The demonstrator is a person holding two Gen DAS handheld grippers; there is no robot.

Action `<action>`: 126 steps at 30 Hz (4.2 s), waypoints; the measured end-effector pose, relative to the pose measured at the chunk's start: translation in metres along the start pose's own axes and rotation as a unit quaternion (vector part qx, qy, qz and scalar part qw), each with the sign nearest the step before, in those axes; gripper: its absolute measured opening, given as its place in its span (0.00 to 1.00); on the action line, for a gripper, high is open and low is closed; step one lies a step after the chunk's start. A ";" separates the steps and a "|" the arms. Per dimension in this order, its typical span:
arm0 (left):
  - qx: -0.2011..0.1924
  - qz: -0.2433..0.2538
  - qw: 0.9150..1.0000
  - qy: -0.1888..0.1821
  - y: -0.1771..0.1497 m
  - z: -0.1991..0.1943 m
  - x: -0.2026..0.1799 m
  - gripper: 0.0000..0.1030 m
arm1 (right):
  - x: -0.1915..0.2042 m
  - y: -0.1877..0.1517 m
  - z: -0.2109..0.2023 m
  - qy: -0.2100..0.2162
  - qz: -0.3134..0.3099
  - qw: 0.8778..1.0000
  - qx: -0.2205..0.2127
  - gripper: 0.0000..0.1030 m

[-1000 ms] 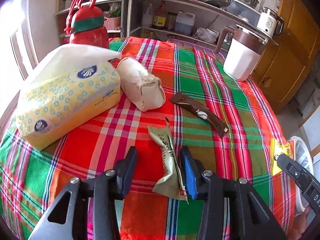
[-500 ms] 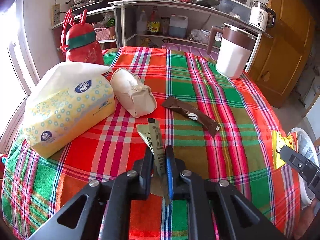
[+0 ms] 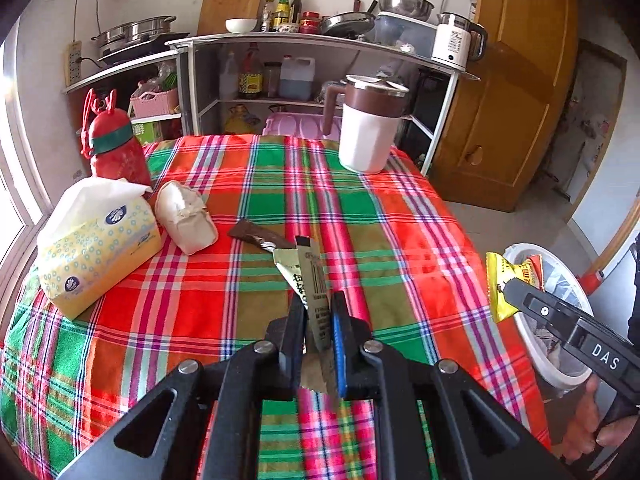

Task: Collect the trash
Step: 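Carry the beige wrapper in the left gripper over the bin while the right carries the yellow packet, then open the left gripper to drop the wrapper while the right gripper drops the yellow packet, then move both grippers back over the table toward the brown wrapper and paper bag, then grasp the brown chocolate bar wrapper with the right gripper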

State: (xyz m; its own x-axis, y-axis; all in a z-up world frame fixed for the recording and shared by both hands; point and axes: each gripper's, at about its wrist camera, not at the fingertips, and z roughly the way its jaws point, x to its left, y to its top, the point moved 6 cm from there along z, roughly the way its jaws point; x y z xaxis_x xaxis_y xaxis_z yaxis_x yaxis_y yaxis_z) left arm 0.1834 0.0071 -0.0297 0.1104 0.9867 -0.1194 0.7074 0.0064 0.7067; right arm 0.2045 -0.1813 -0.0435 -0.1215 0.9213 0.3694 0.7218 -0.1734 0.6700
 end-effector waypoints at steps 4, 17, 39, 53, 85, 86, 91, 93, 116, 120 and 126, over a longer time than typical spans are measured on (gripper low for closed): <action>-0.014 0.024 0.999 -0.017 0.006 -0.010 -0.028 0.13 | -0.014 0.001 -0.020 -0.011 0.005 1.000 -0.014 0.27; -0.013 0.088 0.992 -0.085 0.004 -0.015 -0.125 0.13 | -0.076 0.002 -0.077 -0.069 0.032 0.996 -0.054 0.27; 0.054 0.165 0.972 -0.157 -0.027 0.033 -0.262 0.17 | -0.204 -0.022 -0.097 -0.219 0.073 0.973 0.003 0.28; 0.050 0.132 0.977 -0.158 -0.018 0.027 -0.234 0.55 | -0.196 -0.023 -0.091 -0.219 0.074 0.973 0.004 0.51; -0.003 -0.040 0.999 0.030 0.003 0.004 0.025 0.58 | -0.016 -0.003 -0.003 -0.077 -0.058 0.995 0.015 0.51; -0.002 -0.048 0.998 0.032 0.003 0.004 0.034 0.58 | -0.008 -0.002 0.003 -0.072 -0.065 0.995 0.019 0.51; -0.013 -0.060 0.996 0.066 0.006 0.001 0.064 0.58 | 0.030 0.000 0.040 -0.051 -0.112 0.991 0.045 0.51; -0.009 -0.063 0.996 0.064 0.006 0.002 0.072 0.58 | 0.045 0.001 0.057 -0.043 -0.134 0.988 0.056 0.51; -0.004 -0.089 0.994 0.064 0.022 0.027 0.112 0.61 | 0.131 0.014 0.188 0.033 -0.266 0.955 0.123 0.51; 0.000 -0.084 0.994 0.068 0.029 0.035 0.112 0.61 | 0.131 0.017 0.193 0.027 -0.260 0.958 0.121 0.30; 0.000 -0.076 0.994 0.079 0.041 0.050 0.109 0.61 | 0.125 0.017 0.189 0.007 -0.264 0.957 0.117 0.26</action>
State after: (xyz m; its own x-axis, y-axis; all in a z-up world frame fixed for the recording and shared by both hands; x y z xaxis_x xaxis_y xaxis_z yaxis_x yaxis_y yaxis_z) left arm 0.2598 0.1071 -0.0488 -0.1079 0.9876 -0.1142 0.7071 0.1570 0.6895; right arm 0.3304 -0.0037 -0.1078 -0.5198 0.8538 0.0291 0.6897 0.3992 0.6041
